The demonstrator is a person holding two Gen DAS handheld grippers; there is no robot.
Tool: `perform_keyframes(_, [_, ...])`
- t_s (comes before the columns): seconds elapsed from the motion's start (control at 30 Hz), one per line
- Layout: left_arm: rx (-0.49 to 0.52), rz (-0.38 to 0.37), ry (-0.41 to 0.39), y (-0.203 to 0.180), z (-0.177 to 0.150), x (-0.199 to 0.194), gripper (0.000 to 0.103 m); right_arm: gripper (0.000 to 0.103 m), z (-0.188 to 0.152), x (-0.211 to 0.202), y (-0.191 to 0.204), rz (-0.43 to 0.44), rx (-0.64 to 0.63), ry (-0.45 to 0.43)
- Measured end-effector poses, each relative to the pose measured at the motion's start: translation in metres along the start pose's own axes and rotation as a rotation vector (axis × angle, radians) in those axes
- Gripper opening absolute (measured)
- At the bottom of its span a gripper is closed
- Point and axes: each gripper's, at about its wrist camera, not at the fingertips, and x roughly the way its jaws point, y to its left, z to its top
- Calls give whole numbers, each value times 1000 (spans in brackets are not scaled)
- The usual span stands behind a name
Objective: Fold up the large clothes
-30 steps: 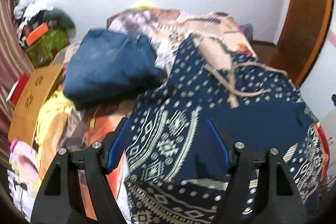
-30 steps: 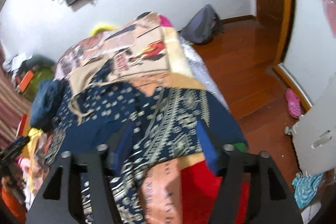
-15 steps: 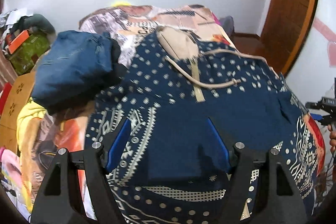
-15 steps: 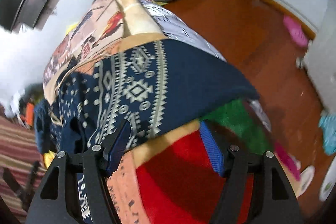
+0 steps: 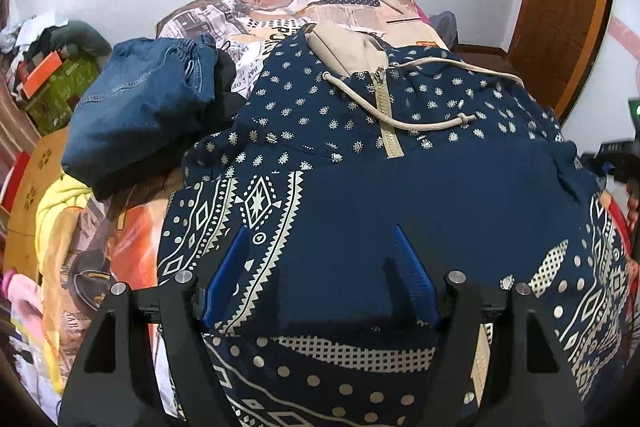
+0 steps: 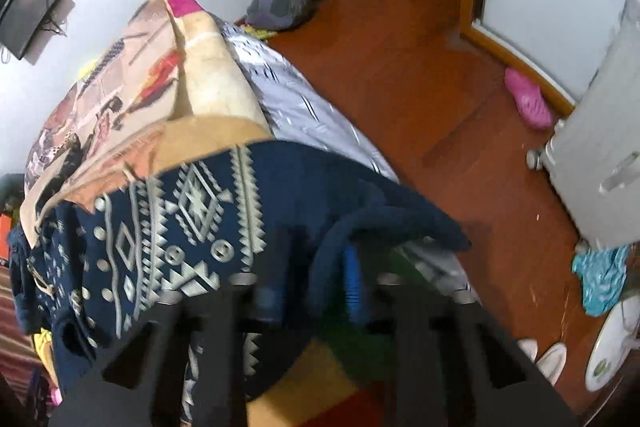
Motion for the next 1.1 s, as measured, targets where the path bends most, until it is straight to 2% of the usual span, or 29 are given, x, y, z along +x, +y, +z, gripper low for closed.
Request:
perform_keyframes(0.13, [10,-1,-9,1,-1,-8,73,7,4,-50,27,90,-61,-138])
perform_keyframes(0.23, [-1,-11,-12,3,1,-13,72,6,4,-96,63,214,-129,-228])
perform_keyframes(0.37, [-27,-25,-36,6,3,-27,72,6,-4,-140,115,377,-254,-275])
perform_keyframes(0.47, [-30,-30,-58,7,3,-38,72,6,-19,-147,143,376,-344,-278])
perform_keyframes(0.6, [-9,-27,-73,7,1,-47,72,6,-33,-132,146,338,-389,-203])
perform_keyframes(0.67, [7,-25,-69,7,-1,-48,72,13,-35,-116,138,297,-384,-142])
perform_keyframes(0.7, [11,-23,-65,6,-2,-47,72,26,-36,-109,128,279,-365,-106])
perform_keyframes(0.73, [15,-21,-61,6,-3,-45,73,44,-36,-102,115,263,-333,-76])
perform_keyframes(0.8, [16,-23,-52,6,-6,-42,72,56,-37,-91,90,240,-254,-49])
perform_keyframes(0.93, [13,-28,-33,3,-10,-35,72,56,-40,-66,49,198,-95,45])
perform_keyframes(1.1, [22,-30,-10,-3,-11,-24,73,56,-49,-38,2,203,80,145])
